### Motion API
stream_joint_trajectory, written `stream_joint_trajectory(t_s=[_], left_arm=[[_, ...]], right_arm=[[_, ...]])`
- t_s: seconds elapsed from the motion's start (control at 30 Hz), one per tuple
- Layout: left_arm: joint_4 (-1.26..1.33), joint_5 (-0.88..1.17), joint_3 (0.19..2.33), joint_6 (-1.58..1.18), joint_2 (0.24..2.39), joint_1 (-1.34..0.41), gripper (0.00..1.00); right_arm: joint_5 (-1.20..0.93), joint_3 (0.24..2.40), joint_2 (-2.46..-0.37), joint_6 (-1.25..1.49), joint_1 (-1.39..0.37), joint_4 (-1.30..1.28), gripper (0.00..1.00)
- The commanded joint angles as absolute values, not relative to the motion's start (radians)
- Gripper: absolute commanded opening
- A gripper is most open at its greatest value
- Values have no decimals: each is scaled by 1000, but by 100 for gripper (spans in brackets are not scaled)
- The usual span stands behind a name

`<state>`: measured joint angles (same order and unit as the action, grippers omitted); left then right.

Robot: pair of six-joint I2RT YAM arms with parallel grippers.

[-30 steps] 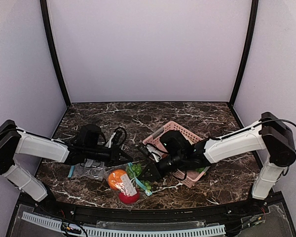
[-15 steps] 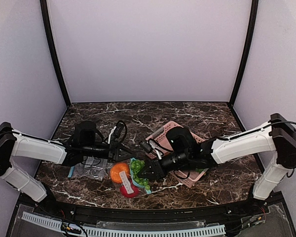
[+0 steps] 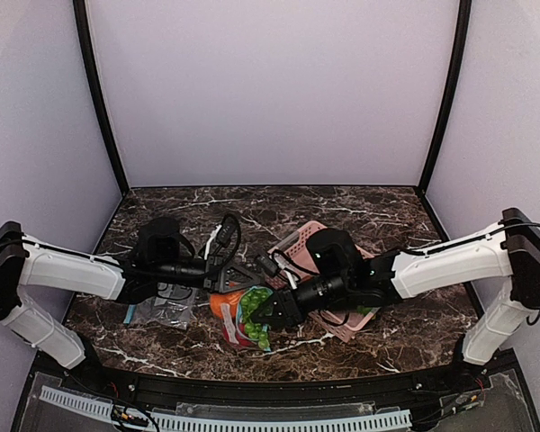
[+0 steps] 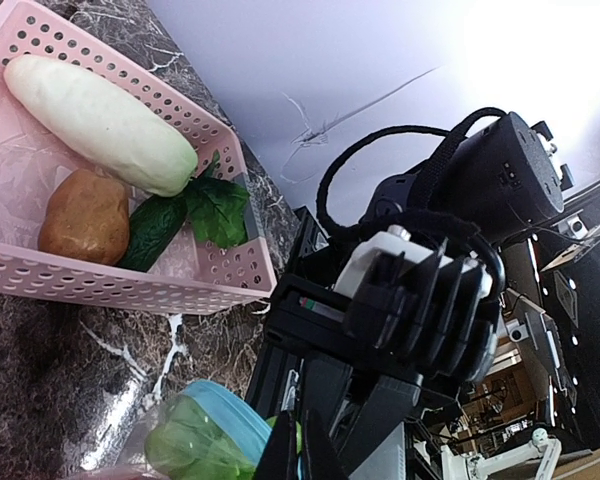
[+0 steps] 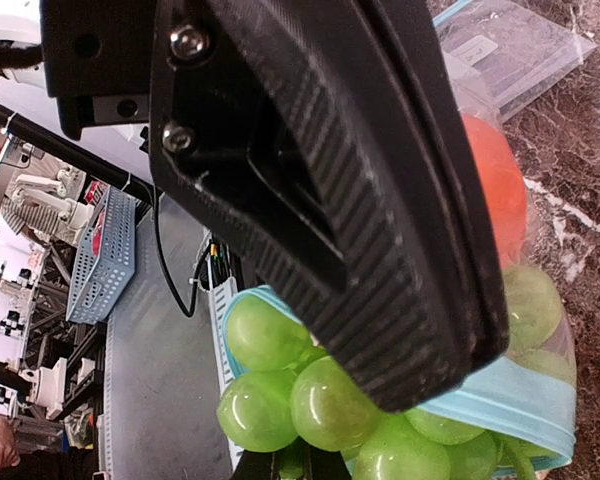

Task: Place the food in the zip-top bag and seal the zipper
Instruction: Place the fake fruit in the bin, then pass from the left arm to the right

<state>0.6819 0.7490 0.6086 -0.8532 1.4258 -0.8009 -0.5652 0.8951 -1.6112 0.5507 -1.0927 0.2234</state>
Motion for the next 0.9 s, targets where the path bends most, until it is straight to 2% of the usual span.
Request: stream_joint_trajectory(t_s=[0.0, 0.27, 0.7, 0.87], left_arm=[[772, 784, 649, -875, 1440, -842, 1], [880, 768, 648, -916, 1486, -865, 1], [709, 716, 624, -782, 1454, -773, 1], [746, 746, 633, -793, 1480, -772, 1]], right_arm=[[-455, 880, -1550, 547, -1093, 263, 0], [-314, 865, -1486, 551, -1092, 215, 0], [-163, 842, -1190, 519, -1092, -140, 0], [-106, 847, -1119, 512, -1086, -184, 0]])
